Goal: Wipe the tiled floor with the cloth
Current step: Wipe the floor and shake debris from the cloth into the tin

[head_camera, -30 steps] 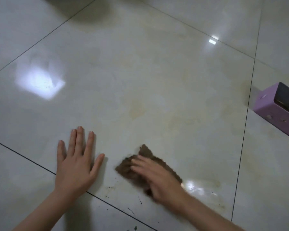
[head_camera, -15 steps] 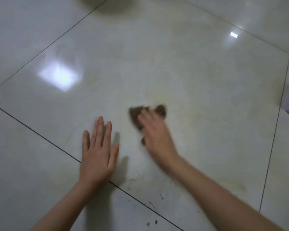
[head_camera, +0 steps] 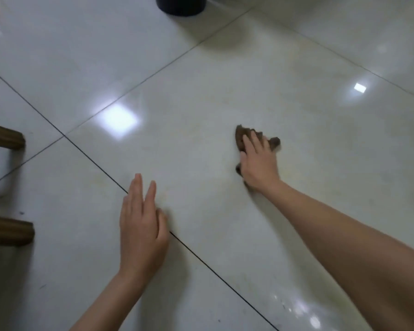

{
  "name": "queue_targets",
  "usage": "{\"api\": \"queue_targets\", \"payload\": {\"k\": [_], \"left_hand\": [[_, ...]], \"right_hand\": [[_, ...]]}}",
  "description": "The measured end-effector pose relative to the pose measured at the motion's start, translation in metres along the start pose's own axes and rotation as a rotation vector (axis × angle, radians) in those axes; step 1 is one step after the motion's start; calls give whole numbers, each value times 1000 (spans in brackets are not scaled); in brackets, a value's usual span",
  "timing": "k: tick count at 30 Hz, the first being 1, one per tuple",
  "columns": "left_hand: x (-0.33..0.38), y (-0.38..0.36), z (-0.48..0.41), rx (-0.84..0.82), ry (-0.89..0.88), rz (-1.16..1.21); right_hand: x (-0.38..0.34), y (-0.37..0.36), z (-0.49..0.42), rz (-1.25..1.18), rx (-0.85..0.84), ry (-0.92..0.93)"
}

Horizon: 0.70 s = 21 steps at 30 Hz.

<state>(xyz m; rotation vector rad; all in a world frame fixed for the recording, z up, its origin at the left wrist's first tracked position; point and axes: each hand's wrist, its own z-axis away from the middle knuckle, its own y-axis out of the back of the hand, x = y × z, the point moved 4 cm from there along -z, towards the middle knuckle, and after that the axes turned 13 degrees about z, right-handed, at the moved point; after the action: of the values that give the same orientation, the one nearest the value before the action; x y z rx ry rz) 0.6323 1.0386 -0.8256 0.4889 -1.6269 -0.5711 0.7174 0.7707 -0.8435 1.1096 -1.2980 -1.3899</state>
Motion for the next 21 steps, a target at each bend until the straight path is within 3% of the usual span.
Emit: {"api": "queue_targets", "payload": {"k": [3, 6, 10, 12, 14, 19, 21], "left_hand": [[-31, 16, -4, -29, 143, -219], [-44, 27, -4, -31, 167, -233], [-48, 39, -1, -81, 186, -185], [-46, 41, 0, -113, 185, -225], [-45, 40, -1, -132, 188, -252], [-40, 35, -2, -161, 186, -306], [-39, 33, -2, -143, 158, -301]], "right_hand": [[-98, -13, -6, -12, 133, 223], [-165, -17, 44, -198, 231, 498], [-165, -15, 147, -293, -103, 981], [-137, -2, 157, -257, -160, 1108], [-97, 16, 130, -248, -173, 979], [47, 33, 32, -127, -102, 221], [46, 17, 40, -107, -34, 25]]}}
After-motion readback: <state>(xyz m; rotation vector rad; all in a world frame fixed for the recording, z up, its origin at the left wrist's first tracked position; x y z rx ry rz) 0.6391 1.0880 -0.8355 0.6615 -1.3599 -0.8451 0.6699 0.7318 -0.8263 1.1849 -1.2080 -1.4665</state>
